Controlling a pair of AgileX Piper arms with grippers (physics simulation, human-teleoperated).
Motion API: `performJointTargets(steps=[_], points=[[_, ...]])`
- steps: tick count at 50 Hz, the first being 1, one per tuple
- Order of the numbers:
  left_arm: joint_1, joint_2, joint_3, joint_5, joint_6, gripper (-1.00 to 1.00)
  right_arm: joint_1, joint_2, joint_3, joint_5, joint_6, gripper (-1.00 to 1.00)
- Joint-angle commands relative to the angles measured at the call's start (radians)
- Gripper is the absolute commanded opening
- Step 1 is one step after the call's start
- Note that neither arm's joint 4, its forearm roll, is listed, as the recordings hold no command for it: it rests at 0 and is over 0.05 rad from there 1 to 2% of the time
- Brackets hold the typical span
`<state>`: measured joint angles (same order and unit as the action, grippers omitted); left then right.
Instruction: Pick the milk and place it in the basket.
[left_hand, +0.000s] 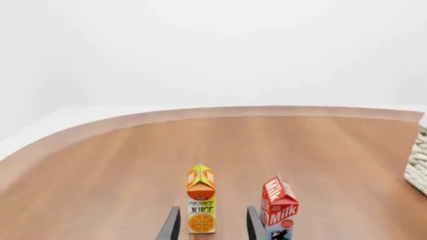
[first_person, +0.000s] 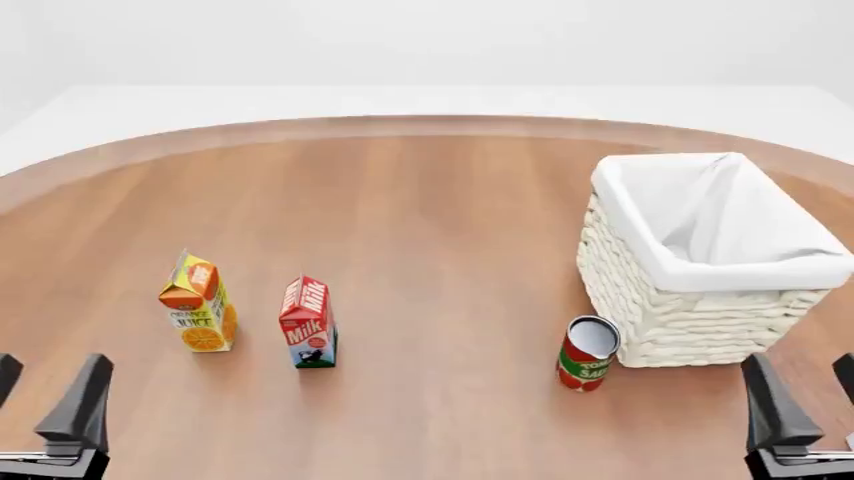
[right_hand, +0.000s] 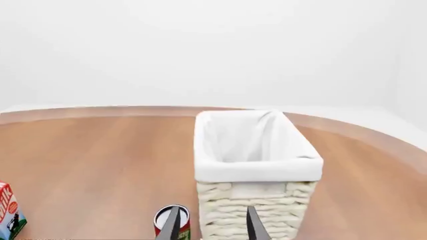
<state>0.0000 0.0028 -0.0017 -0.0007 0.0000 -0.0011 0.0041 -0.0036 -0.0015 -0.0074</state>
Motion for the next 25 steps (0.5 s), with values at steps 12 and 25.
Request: performJointTargets(steps=[12, 25], points=[[0.0, 0.004, -0.003, -0.001, 0.0, 1.0, 0.005, 0.055, -0.05, 0.026, 0.027, 1.0], [0.0, 0.004, -0.003, -0.001, 0.0, 1.0, 0.088, 0.077, -0.219, 0.179, 0.107, 1.0]])
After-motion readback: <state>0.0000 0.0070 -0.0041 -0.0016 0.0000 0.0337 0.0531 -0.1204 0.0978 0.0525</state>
